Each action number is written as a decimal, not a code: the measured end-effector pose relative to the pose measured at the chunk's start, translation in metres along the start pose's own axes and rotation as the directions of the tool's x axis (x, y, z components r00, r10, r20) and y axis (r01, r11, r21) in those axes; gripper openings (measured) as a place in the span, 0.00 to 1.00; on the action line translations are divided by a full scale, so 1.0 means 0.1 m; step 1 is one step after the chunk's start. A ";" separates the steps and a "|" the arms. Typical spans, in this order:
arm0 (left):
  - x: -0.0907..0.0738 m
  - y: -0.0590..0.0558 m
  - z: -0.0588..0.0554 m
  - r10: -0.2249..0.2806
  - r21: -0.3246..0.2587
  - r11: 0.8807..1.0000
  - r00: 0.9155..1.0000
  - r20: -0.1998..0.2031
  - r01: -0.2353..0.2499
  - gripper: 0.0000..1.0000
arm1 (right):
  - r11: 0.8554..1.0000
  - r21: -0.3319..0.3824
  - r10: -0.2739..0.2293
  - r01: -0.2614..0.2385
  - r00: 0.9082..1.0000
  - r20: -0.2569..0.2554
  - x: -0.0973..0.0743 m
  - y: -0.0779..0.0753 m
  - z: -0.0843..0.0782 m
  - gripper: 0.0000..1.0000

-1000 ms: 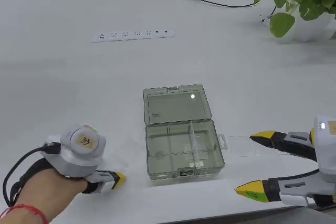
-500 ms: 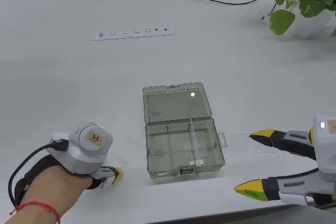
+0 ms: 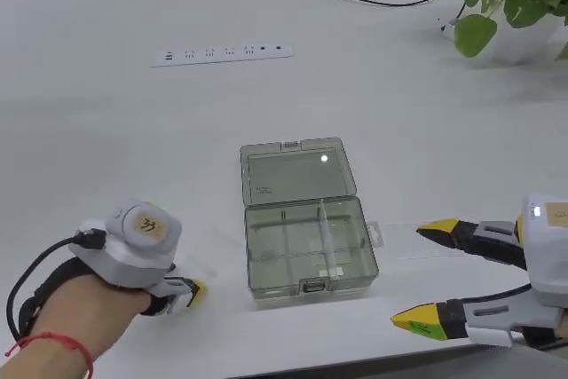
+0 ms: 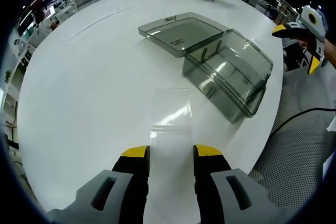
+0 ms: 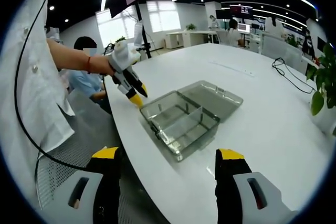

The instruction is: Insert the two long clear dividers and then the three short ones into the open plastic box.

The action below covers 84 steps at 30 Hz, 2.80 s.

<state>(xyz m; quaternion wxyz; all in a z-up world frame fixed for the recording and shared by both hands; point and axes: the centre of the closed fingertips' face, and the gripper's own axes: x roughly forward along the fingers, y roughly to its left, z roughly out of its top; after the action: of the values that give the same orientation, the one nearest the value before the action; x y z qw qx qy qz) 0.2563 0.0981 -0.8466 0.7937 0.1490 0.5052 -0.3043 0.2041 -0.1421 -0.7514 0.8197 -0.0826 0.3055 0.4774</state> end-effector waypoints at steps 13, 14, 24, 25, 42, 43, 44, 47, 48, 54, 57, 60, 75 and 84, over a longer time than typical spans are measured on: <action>-0.03 -0.02 0.01 -0.041 -0.095 0.994 0.998 0.048 0.046 0.31 | 1.000 -0.001 0.002 -0.002 1.000 -0.012 0.00 -0.01 -0.04 0.74; -0.03 -0.03 0.01 -0.043 -0.102 0.994 0.998 0.051 0.048 0.31 | 1.000 0.000 0.002 -0.002 1.000 -0.012 0.00 -0.02 -0.04 0.74; -0.10 -0.08 -0.02 -0.069 -0.181 0.980 0.993 0.100 0.087 0.30 | 1.000 -0.004 0.006 -0.006 1.000 -0.016 0.03 0.00 -0.03 0.74; -0.11 -0.09 -0.02 -0.071 -0.194 0.977 0.992 0.105 0.091 0.30 | 1.000 -0.005 0.007 -0.007 1.000 -0.016 0.03 0.00 -0.03 0.74; -0.37 -0.11 0.17 -0.092 -0.316 0.932 0.961 0.262 0.175 0.30 | 1.000 -0.006 -0.003 0.003 0.999 -0.034 0.01 -0.01 0.02 0.74; -0.39 -0.11 0.19 -0.094 -0.320 0.930 0.958 0.271 0.182 0.30 | 1.000 -0.008 -0.004 0.004 0.999 -0.034 0.01 -0.01 0.02 0.74; -0.41 -0.12 0.20 -0.094 -0.320 0.930 0.956 0.277 0.184 0.30 | 1.000 -0.007 -0.006 0.006 0.999 -0.035 0.01 -0.01 0.02 0.74; -0.48 -0.16 0.29 -0.104 -0.321 0.923 0.942 0.319 0.210 0.30 | 1.000 0.002 -0.010 0.010 0.999 -0.035 0.01 -0.01 0.04 0.74; -0.50 -0.17 0.32 -0.107 -0.320 0.922 0.937 0.331 0.218 0.30 | 1.000 0.002 -0.010 0.010 0.999 -0.034 0.01 -0.01 0.04 0.74; -0.62 -0.30 0.53 -0.134 -0.312 0.909 0.904 0.406 0.275 0.30 | 0.999 0.026 -0.019 0.020 1.000 -0.015 0.01 0.00 0.15 0.74; -0.67 -0.38 0.63 -0.153 -0.307 0.900 0.884 0.442 0.309 0.30 | 0.998 0.049 -0.036 0.037 0.999 -0.005 0.01 -0.02 0.22 0.75; -0.71 -0.47 0.71 -0.171 -0.296 0.893 0.865 0.472 0.339 0.30 | 0.996 0.089 -0.033 0.031 0.999 0.029 0.02 0.00 0.35 0.73; -0.88 -0.82 1.03 -0.237 -0.254 0.859 0.786 0.571 0.444 0.30 | 0.947 0.320 -0.070 -0.004 0.973 0.218 0.13 0.03 1.03 0.51; -0.91 -1.01 1.18 -0.270 -0.192 0.869 0.761 0.589 0.457 0.30 | 0.914 0.403 -0.064 -0.040 0.968 0.241 0.35 0.20 1.22 0.32</action>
<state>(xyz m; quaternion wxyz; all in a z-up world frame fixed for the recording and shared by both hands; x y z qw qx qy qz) 0.2479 -0.0137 -0.7054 0.8413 -0.1786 0.3208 -0.3967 0.2520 -0.0538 -0.6707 0.8537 0.1476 0.2917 0.4054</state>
